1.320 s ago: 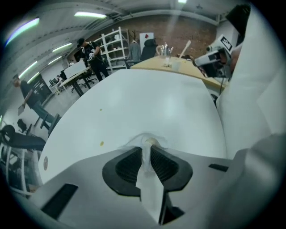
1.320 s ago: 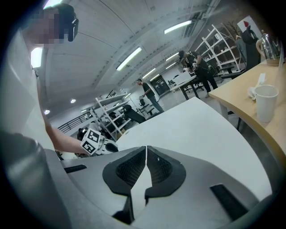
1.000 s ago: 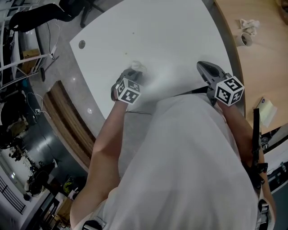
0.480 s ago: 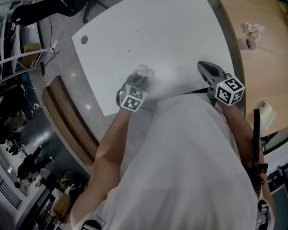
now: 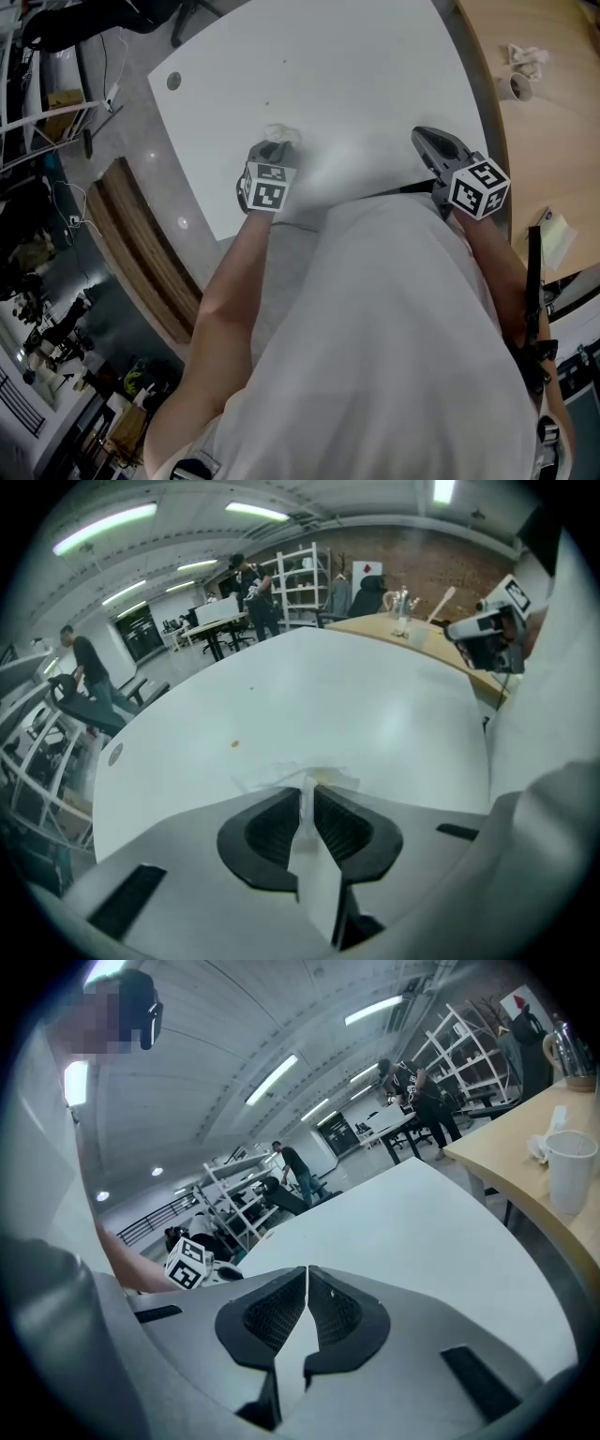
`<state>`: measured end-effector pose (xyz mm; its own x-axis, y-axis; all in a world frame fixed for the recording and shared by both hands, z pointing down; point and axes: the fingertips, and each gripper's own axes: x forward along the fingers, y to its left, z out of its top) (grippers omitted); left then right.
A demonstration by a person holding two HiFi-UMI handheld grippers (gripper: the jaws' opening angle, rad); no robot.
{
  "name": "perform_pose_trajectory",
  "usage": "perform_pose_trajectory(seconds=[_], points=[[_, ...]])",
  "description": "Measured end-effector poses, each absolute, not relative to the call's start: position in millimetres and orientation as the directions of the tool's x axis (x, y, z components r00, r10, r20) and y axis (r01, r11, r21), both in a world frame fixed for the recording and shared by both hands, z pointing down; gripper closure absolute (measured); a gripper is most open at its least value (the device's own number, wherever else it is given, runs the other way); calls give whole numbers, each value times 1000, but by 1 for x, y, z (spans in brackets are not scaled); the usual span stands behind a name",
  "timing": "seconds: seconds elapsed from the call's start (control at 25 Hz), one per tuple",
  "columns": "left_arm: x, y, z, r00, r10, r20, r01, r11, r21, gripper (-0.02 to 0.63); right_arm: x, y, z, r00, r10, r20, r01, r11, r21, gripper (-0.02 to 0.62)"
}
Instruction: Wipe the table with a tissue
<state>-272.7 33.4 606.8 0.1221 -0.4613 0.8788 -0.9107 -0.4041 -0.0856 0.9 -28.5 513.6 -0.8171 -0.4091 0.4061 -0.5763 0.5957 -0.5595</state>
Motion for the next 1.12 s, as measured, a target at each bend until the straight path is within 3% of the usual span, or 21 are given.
perform_pose_trajectory(seconds=[0.36, 0.68, 0.92, 1.12], points=[[-191, 63, 601, 368, -371, 853, -807, -583, 94, 552, -14, -29, 511, -830, -397, 393, -558, 617, -555, 576], [-315, -3, 586, 176, -535, 826, -953, -304, 6, 552, -16, -28, 505, -824, -404, 399, -566, 621, -542, 576], [-376, -36, 601, 56, -536, 842, -991, -133, -19, 552, -8, -29, 505, -812, -424, 402, -584, 607, -539, 576], [-383, -41, 613, -5, -511, 860, -991, -112, -71, 552, 0, -26, 509, -801, -434, 412, -599, 590, -542, 575]])
